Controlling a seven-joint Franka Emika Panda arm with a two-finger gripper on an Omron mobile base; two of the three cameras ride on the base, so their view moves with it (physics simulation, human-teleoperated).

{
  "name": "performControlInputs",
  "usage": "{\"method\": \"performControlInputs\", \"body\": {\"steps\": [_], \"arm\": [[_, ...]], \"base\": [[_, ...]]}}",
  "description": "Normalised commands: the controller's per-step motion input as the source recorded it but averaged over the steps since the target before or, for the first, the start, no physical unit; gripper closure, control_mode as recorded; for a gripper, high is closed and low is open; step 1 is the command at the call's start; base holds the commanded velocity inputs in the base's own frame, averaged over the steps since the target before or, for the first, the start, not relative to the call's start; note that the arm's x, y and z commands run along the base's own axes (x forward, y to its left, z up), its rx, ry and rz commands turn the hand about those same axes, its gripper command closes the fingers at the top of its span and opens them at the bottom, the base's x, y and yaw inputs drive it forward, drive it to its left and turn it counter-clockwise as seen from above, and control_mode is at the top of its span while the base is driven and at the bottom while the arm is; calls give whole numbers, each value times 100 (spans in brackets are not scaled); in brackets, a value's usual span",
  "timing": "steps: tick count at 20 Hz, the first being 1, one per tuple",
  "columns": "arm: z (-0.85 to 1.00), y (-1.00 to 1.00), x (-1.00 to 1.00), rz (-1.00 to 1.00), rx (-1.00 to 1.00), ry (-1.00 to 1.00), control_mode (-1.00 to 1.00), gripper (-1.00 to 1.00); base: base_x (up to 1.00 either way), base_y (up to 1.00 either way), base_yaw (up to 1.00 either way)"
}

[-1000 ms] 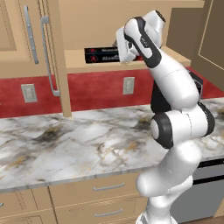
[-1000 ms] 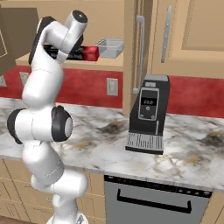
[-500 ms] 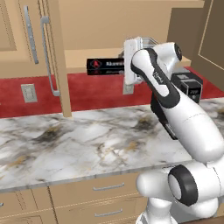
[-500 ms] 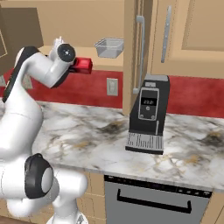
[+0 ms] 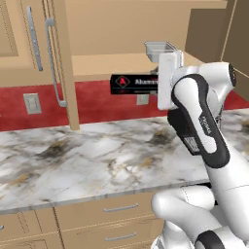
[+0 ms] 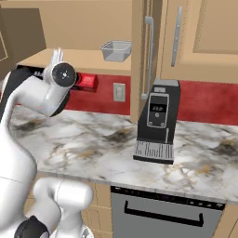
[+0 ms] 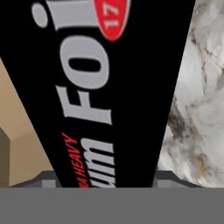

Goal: Retrieve the tupperware and aluminum foil from the cabinet and place them on the dining counter near the plate with carrot and squash to prepare for storing leftovers.

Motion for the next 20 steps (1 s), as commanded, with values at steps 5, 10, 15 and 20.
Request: {"method": "performControlInputs", "body": {"steps": [5,10,15,20], "arm": [[14,-33,-100,-1,-2,14,-100,100],[12,-4,-32,-2,-1,14,-100,100],[0,0,4,0,0,4,100,100],[0,0,0,0,0,0,100,100]], "base": [[0,0,0],[0,0,0],[-23,0,3],[-100,15,24]]}}
